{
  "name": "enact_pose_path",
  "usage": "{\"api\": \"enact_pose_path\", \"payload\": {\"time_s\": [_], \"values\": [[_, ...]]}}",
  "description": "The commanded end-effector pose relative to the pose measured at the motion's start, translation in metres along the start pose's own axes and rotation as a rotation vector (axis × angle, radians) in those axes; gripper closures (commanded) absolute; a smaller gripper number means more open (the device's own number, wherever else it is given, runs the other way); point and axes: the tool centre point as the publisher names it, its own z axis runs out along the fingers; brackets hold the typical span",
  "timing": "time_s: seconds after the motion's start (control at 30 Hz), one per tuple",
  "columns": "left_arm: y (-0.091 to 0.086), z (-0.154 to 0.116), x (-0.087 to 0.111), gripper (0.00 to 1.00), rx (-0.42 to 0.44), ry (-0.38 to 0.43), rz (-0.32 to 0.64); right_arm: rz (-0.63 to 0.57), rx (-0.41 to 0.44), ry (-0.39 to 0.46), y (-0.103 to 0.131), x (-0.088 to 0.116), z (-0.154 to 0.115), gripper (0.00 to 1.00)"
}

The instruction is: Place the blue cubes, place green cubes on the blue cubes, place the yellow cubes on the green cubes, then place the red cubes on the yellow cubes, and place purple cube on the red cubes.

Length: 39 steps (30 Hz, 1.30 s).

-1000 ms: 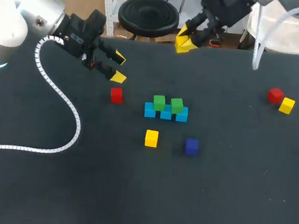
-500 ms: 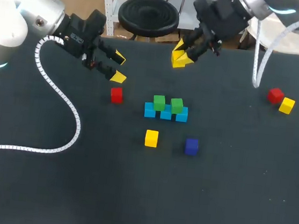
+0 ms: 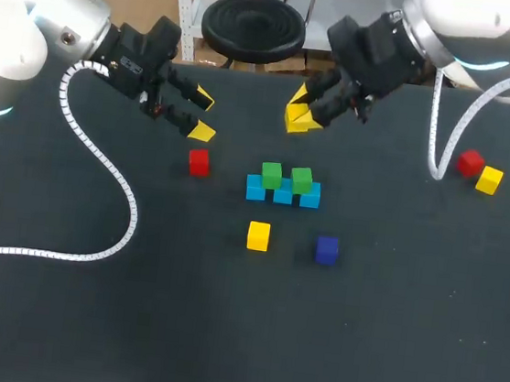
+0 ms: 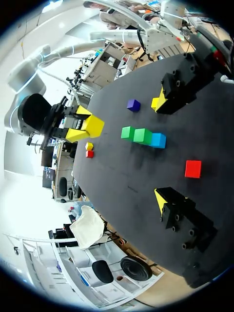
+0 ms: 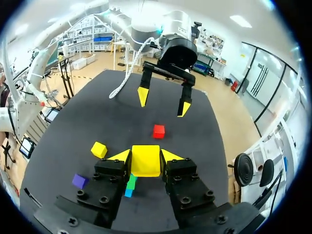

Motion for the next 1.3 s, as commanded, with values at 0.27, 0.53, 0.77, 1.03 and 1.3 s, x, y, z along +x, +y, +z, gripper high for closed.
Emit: {"api": "enact_pose_path", "payload": {"time_s": [0.27,0.53,0.77,1.03,1.3], "values": [[0.002,0.0,-0.001,0.0,0.003,0.003,-0.001,0.001,-0.002,0.0,-0.001,0.0,-0.001,1.0],[0.002,0.0,-0.001,0.0,0.003,0.003,-0.001,0.001,-0.002,0.0,-0.001,0.0,-0.001,1.0],[0.002,0.0,-0.001,0.0,0.003,0.003,-0.001,0.025,0.004,-0.002,0.008,-0.004,-0.004,1.0],[0.002,0.0,-0.001,0.0,0.003,0.003,-0.001,0.078,0.012,-0.029,0.014,-0.01,0.002,1.0],[0.002,0.0,-0.001,0.0,0.003,0.003,-0.001,0.108,0.019,-0.048,0.023,-0.015,0.01,1.0]]}}
